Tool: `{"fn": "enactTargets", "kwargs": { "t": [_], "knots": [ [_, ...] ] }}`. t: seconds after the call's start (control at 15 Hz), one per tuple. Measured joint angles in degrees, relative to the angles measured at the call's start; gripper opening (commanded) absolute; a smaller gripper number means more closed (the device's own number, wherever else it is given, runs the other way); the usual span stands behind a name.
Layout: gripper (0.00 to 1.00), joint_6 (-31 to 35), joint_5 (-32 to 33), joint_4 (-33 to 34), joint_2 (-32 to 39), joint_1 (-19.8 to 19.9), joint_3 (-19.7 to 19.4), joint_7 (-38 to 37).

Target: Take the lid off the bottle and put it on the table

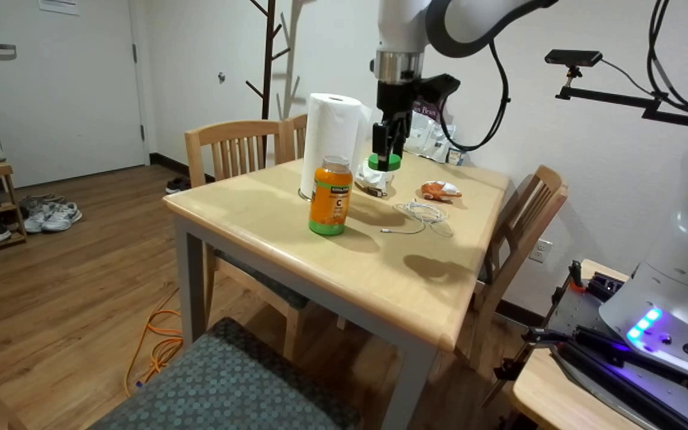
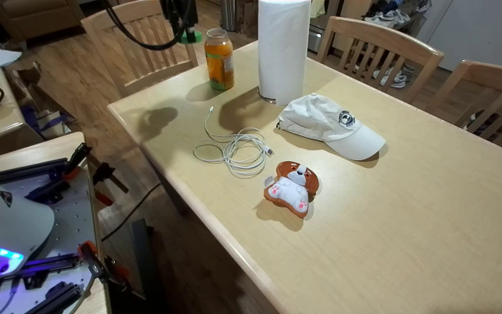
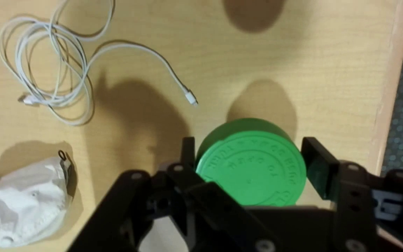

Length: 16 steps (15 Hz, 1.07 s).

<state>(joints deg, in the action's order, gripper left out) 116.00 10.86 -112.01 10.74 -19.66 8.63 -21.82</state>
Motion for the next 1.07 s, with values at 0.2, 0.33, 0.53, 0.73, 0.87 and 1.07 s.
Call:
{"fn": "enactTargets", "kwargs": {
  "t": [0.2, 0.33, 0.53, 0.73, 0.87, 1.07],
  "knots": [
    [0.5, 2.8, -0.3, -6.6, -3.4, 0.3, 0.0, -1.6],
    [0.5, 7.2, -1.1, -10.5, -3.6, 1.4, 0.1, -1.1],
    [0.75, 14.8, -5.1, -16.3, -2.2, 4.3, 0.0, 6.2],
    [0.5, 15.5, -5.6, -16.5, -1.3, 5.0, 0.0, 7.2],
    [0.5, 15.5, -5.5, -16.3, -1.3, 4.9, 0.2, 7.2],
    [0.5, 16.1, -4.8, -16.3, 0.1, 4.9, 0.4, 7.9]
  ]
}}
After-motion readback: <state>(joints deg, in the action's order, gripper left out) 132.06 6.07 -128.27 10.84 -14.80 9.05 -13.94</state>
